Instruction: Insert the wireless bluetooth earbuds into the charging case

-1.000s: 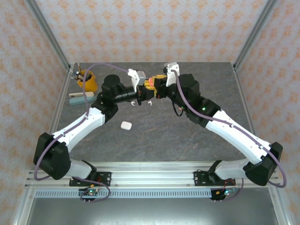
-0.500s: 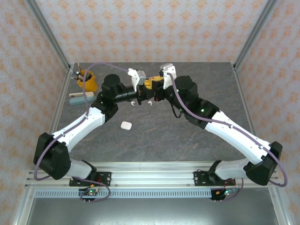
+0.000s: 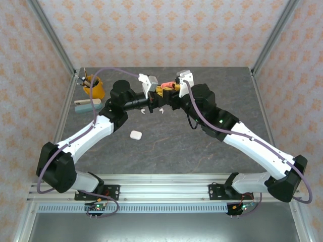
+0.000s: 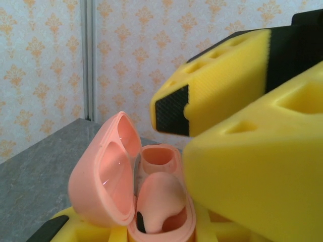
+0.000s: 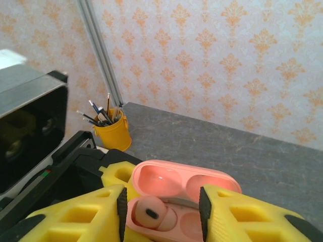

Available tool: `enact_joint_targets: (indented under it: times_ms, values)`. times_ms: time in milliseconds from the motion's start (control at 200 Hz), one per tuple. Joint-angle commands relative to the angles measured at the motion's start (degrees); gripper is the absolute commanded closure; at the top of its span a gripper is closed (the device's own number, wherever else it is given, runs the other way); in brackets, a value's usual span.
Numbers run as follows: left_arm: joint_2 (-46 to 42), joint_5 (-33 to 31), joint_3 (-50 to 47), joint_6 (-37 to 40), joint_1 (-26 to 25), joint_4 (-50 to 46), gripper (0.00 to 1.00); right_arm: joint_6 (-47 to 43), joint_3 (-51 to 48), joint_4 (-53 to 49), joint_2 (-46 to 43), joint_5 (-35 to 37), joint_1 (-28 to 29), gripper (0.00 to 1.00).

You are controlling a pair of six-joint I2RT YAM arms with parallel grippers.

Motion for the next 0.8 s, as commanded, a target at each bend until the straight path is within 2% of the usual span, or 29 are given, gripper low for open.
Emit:
enact_joint_targets:
  times_ms: [0, 305, 510, 641, 796]
  values:
    - [-0.43, -0.20, 0.62, -0.62, -0.57, 2.34, 1.00, 3.04, 0.26, 0.05, -1.41, 0.42, -1.72, 0.49]
    - [-0.43, -0.55, -1.07, -0.78, -0.70, 3.33, 1.00, 10.38, 5.17, -0.04, 0.23, -6.09, -5.54, 0.35]
    - [-0.75, -1.46, -2.07, -0.04, -0.71, 3.58, 1.00, 18.55, 7.72, -1.29, 0.44, -8.41, -8.05, 0.32]
    - [-2.22, -4.14, -4.28, 2.05, -0.73, 4.50, 1.00, 28.94, 9.46, -9.87, 1.04, -6.13, -13.35, 0.32]
    - [-4.56, -8.45, -8.01, 4.42, -0.71, 5.65, 1.00, 36.15, 9.78, -24.01, 3.54, -2.05, -19.48, 0.30]
